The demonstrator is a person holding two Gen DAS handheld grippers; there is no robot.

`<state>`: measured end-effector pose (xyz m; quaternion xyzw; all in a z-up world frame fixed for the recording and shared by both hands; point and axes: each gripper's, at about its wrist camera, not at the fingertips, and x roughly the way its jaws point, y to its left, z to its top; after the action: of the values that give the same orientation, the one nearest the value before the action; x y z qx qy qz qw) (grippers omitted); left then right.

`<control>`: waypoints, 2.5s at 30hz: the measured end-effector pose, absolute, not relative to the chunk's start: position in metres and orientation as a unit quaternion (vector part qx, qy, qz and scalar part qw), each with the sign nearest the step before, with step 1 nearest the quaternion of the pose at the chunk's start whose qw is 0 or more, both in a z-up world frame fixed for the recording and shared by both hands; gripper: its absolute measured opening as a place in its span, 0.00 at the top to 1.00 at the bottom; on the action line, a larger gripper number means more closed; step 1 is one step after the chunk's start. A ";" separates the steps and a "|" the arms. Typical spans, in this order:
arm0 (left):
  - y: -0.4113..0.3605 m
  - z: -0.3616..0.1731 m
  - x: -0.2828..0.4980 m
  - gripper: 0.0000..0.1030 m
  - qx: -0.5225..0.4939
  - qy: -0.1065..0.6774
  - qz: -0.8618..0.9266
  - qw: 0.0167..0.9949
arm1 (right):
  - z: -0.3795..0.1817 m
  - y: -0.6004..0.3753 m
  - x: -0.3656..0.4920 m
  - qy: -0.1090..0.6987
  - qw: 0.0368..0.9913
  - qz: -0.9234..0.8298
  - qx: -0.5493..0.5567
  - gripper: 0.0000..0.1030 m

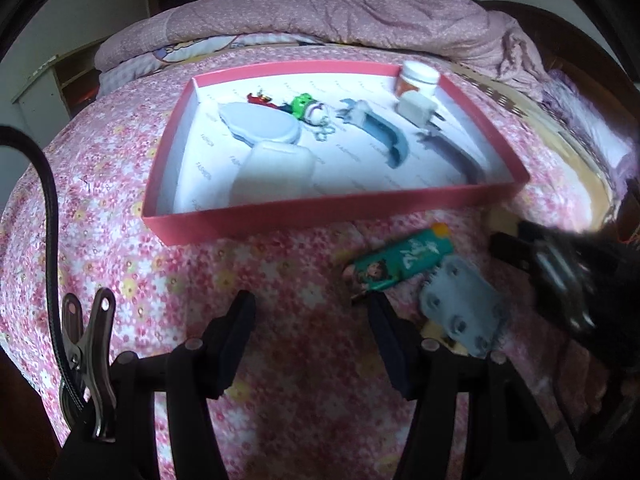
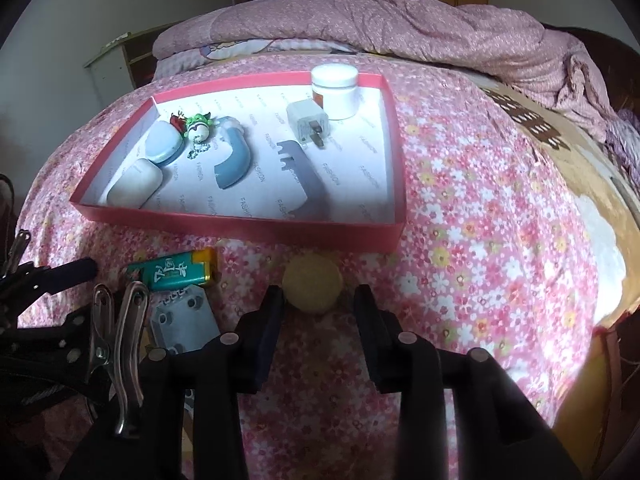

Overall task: Organize rigid objects
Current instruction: 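Close the right gripper on the beige round disc, then close the left gripper on the green lighter while the right gripper holds the disc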

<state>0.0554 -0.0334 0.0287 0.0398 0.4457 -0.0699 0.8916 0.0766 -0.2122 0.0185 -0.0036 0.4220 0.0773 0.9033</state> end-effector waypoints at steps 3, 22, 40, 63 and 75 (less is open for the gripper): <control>-0.028 0.027 0.060 0.40 0.035 0.444 -0.051 0.894 | 0.019 -0.213 0.076 0.418 0.905 0.078 -0.004 0.63; -0.048 0.042 0.062 0.27 -0.035 0.458 -0.116 0.880 | 0.015 -0.234 0.066 0.417 0.905 0.081 0.018 0.69; -0.097 0.026 0.078 0.16 0.047 0.445 -0.079 0.891 | 0.004 -0.255 0.035 0.403 0.907 0.109 0.052 0.69; -0.093 0.033 0.090 0.15 -0.059 0.497 0.011 0.865 | 0.003 -0.261 0.035 0.394 0.907 0.122 0.082 0.69; -0.095 0.032 0.073 0.17 0.015 0.475 -0.009 0.880 | 0.002 -0.266 0.035 0.392 0.906 0.129 0.098 0.69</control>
<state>0.0726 -0.0951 0.0321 0.0149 0.4746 -0.0095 0.8800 0.0352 -0.2657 0.0022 0.0976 0.3917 0.1287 0.9058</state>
